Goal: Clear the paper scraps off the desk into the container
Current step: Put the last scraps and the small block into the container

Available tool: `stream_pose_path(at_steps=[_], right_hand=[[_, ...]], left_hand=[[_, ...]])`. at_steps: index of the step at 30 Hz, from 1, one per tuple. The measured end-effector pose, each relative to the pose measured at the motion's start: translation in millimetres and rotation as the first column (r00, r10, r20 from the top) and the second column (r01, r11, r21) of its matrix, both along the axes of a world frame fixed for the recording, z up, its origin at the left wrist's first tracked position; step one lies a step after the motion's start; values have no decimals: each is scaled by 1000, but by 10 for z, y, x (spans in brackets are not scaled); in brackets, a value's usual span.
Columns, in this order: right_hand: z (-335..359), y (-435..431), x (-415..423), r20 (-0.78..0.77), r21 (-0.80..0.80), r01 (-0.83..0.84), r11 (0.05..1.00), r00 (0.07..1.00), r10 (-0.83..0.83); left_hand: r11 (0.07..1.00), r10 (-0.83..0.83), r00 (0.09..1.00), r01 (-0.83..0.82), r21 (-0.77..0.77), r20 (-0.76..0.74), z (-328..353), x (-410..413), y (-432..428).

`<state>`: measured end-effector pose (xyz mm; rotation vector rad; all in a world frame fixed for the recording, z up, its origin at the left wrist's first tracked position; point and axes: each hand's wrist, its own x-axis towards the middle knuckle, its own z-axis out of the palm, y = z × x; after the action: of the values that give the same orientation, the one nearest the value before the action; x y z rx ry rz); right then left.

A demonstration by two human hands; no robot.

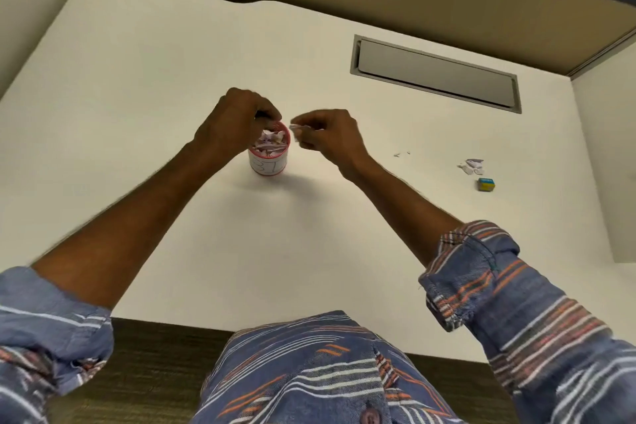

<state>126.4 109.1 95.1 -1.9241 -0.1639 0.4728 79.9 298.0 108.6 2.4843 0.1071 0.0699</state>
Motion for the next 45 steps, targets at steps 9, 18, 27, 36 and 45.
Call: stream_pose_path(at_steps=[9,18,27,36,45], right_hand=[[104,512,-7,26,-263,-196,945,977,210],[93,377,-8,179,-99,-8,995,983,25],[-504,-399,-6,394,-423,-50,905,889,233],[-1134,-364,-425,228,-726,-419,546,602,765],[-1157,-1809,-587,451,-770,-36,637,675,583]], left_hand=[[996,88,996,-88,-18,0,-21,-31,231],[997,73,997,-73,1,-39,-3,-62,151],[960,-101,966,157,230,-239,-137,24,-112],[907,-115,929,243,344,-352,-145,95,-216],[906,-60,954,175,386,-292,13,141,-165]])
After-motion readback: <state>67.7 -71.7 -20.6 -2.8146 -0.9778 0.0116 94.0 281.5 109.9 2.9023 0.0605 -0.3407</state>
